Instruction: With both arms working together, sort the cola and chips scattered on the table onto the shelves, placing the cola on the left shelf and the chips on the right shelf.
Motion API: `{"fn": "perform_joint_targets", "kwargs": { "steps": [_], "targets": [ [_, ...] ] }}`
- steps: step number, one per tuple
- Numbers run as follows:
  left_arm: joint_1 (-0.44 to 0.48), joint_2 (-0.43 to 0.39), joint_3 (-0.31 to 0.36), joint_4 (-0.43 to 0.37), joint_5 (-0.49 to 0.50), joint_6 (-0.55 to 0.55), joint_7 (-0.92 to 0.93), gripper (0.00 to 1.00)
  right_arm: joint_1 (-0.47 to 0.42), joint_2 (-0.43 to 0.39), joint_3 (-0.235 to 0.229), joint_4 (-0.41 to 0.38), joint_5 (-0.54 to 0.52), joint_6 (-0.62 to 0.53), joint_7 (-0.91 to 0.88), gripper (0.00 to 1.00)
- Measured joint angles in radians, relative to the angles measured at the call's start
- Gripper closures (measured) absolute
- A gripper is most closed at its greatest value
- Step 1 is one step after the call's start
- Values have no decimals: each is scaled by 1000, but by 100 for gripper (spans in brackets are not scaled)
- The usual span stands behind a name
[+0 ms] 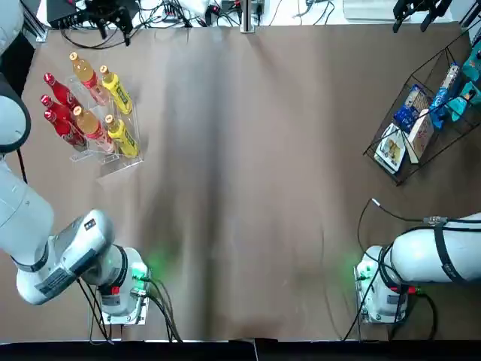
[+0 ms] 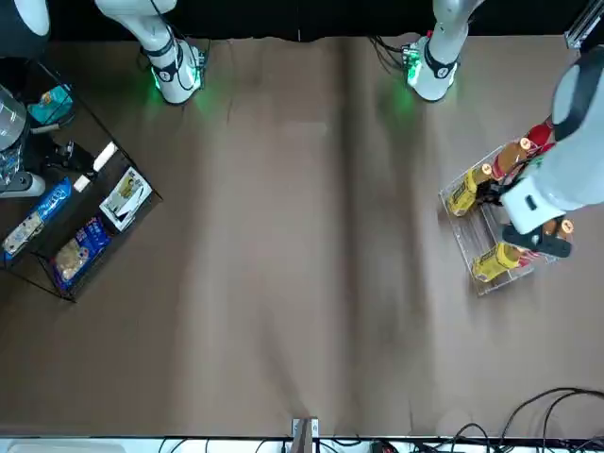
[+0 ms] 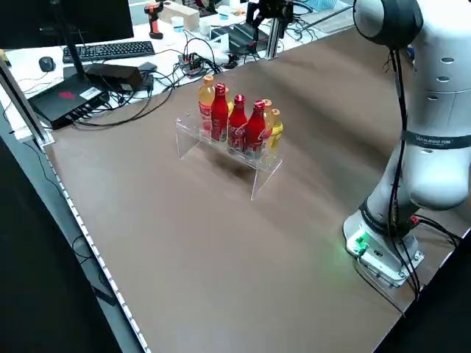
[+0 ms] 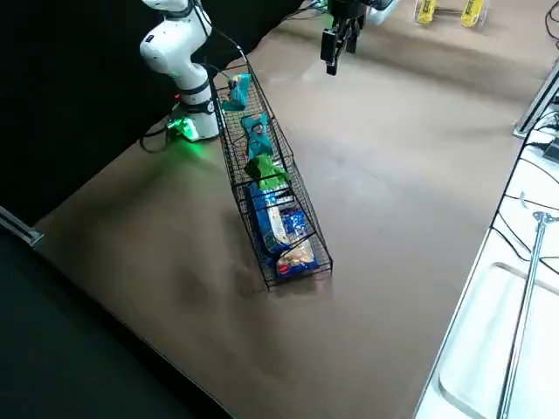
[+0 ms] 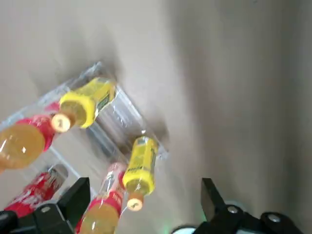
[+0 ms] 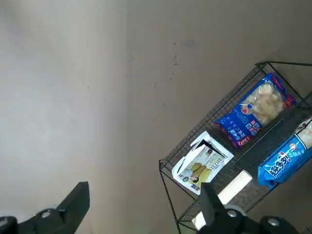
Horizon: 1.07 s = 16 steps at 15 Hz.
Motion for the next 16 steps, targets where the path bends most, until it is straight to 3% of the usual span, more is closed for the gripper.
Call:
{"fn": "perform_joint_targets", "kwargs": {
  "steps": [7, 11, 13, 16],
  "targets": [
    [-18, 6, 4, -1, 1, 108, 3, 0, 31, 4, 12, 2, 4, 13, 5, 0],
    [-72, 2, 24, 0, 2, 93, -64, 0, 51, 9, 13, 2, 3, 60, 5, 0],
    [-209, -32, 177, 9, -13, 44, -82, 0, 53, 10, 13, 1, 2, 65, 4, 0],
    [-432, -124, 485, 15, -166, 22, -78, 0, 53, 10, 13, 2, 2, 60, 5, 0]
  ]
}}
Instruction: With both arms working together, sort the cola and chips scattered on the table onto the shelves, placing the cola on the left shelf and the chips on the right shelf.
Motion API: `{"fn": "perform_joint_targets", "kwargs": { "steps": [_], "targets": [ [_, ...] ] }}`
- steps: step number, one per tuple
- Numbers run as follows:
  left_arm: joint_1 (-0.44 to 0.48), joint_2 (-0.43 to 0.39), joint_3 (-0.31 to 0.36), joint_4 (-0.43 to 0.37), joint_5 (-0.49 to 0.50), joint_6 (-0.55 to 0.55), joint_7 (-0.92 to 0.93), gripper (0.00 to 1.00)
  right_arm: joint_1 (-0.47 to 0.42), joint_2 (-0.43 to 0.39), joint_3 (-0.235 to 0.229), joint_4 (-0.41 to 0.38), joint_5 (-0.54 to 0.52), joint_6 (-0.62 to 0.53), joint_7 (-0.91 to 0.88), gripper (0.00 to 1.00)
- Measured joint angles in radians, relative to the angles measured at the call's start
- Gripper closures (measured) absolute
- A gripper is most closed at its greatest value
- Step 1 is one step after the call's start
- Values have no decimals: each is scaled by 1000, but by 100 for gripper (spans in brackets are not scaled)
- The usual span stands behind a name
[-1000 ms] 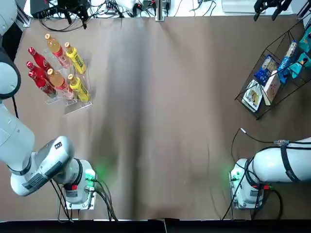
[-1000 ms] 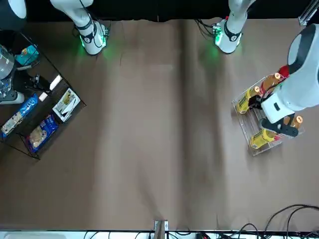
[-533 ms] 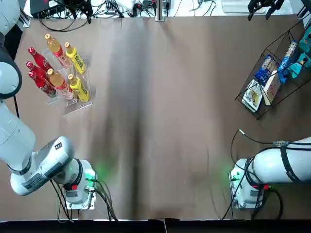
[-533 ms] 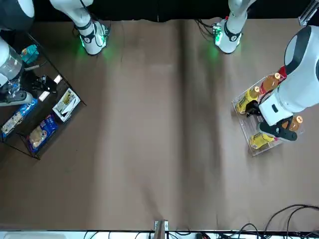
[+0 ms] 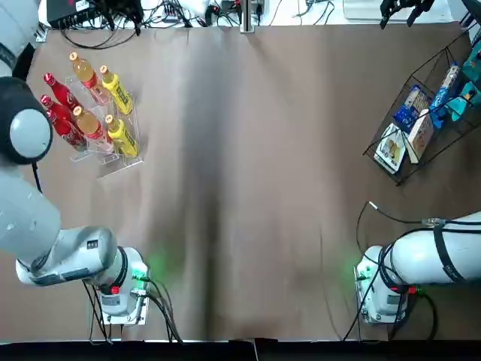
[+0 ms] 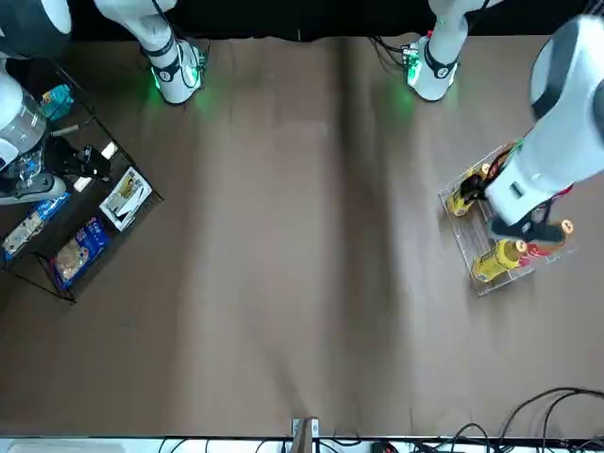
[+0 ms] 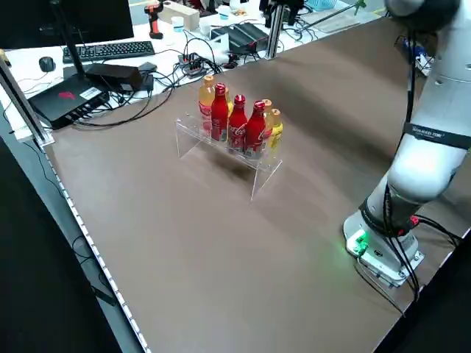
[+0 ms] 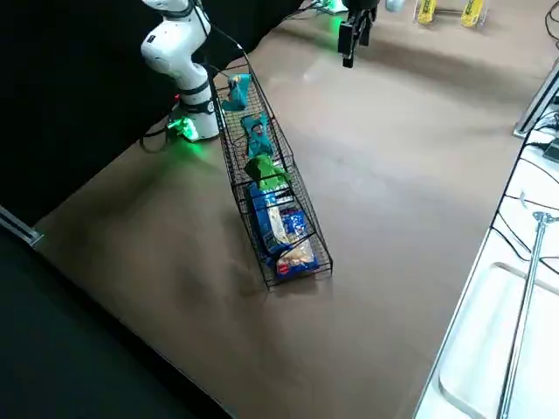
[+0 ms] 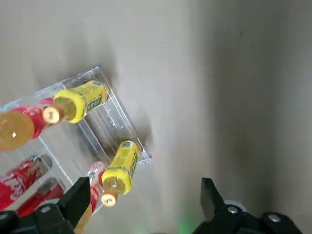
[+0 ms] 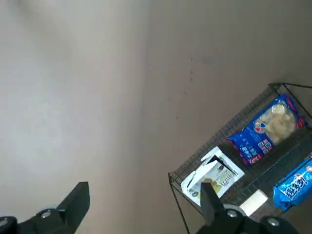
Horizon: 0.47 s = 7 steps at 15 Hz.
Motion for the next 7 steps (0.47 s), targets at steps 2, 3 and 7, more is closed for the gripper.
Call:
{"fn": "perform_joint_targets", "kwargs": {
  "steps": [2, 3, 7],
  "targets": [
    [-148, -115, 216, -12, -96, -23, 16, 0, -2, 0, -6, 0, 0, -42, -2, 0],
    [-160, -145, 234, -21, -105, -29, 18, 0, -2, 0, -8, 0, 0, -55, -3, 0],
    [-163, -181, 237, -50, -106, -37, 56, 0, -3, 0, -10, 0, 0, -67, -3, 0]
  ]
}}
